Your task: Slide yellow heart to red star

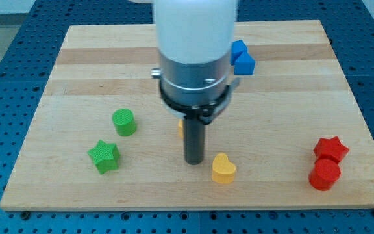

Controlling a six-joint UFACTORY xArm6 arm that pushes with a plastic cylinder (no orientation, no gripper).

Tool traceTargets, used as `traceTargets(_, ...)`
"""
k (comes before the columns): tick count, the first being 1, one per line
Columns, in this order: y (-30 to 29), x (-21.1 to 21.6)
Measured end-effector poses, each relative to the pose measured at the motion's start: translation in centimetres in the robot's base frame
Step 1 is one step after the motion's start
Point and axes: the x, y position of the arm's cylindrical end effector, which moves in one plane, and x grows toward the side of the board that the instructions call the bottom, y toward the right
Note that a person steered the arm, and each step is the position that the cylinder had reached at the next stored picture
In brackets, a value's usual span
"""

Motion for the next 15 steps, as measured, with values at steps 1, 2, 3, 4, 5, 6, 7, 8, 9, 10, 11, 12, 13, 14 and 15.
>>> traceTargets(1, -1.2, 2.6)
traceTargets(2, 0.5, 3.8)
traceTargets(3, 2.6, 3.8)
traceTargets(4, 4.8, 3.2)
traceTargets(5, 8.3, 2.5)
traceTargets(6, 12.2, 1.8)
traceTargets(7, 15.4, 1.1)
traceTargets(8, 16.6, 1.0)
traceTargets(9, 14.8, 1.6)
traceTargets(10, 11.0, 2.0)
traceTargets(11, 7.7, 1.9)
traceTargets(12, 7.9, -3.1)
traceTargets(13, 9.1, -4.3)
traceTargets(14, 12.1, -3.0)
traceTargets(15, 12.8, -3.0)
